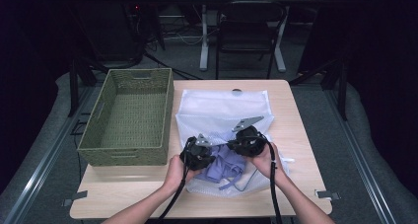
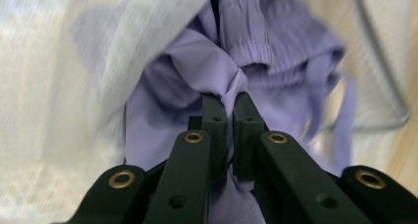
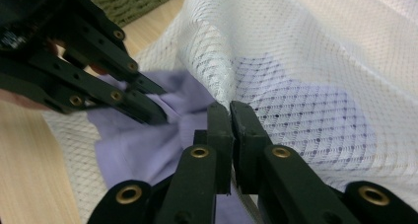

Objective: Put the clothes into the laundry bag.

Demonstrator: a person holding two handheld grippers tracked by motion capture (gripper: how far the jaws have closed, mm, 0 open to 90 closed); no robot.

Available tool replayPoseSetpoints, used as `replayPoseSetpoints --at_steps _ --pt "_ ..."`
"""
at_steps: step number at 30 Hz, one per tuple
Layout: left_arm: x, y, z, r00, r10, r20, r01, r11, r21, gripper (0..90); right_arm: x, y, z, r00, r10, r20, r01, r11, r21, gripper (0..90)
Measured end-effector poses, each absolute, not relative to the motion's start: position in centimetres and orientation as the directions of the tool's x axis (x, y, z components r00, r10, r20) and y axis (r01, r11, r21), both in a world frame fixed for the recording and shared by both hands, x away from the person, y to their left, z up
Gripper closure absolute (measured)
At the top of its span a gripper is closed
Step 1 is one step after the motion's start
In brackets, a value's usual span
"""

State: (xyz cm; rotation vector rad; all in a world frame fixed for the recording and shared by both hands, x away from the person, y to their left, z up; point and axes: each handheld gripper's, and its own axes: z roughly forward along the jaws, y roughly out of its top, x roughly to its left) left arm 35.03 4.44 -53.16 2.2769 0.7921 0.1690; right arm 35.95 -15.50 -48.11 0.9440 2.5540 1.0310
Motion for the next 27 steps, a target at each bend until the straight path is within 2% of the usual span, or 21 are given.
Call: replayPoseSetpoints --at_steps 5,11,13,22,24,27 --pt "36.3 2.8 -53.3 0.784 0.614 -0.091 0.493 -0.526 0.693 87.0 35.9 -15.4 -48.0 -0.771 0.636 0.026 0.474 0.547 0.690 87.8" --pt "37.5 2.2 -55.0 0.769 0.632 -0.097 0.529 -0.544 0.651 83.1 36.4 -15.9 -48.8 -0.760 0.649 0.049 0.506 0.541 0.672 87.8" --pt "37.4 2.4 -55.0 0.777 0.622 -0.103 0.529 -0.555 0.642 76.1 36.5 -16.0 -49.3 -0.757 0.652 0.049 0.514 0.547 0.660 87.8" --pt "35.0 5.3 -51.8 0.786 0.618 -0.030 0.491 -0.593 0.638 22.7 36.3 -16.2 -49.2 -0.755 0.655 0.042 0.511 0.546 0.664 87.8" --pt "34.8 6.1 -51.5 0.785 0.618 -0.038 0.499 -0.595 0.630 18.7 36.3 -16.3 -49.2 -0.752 0.657 0.044 0.514 0.544 0.663 87.8" --pt "34.4 6.7 -52.2 0.777 0.629 -0.034 0.520 -0.610 0.598 18.9 36.2 -16.2 -49.1 -0.755 0.655 0.038 0.508 0.548 0.665 87.8"
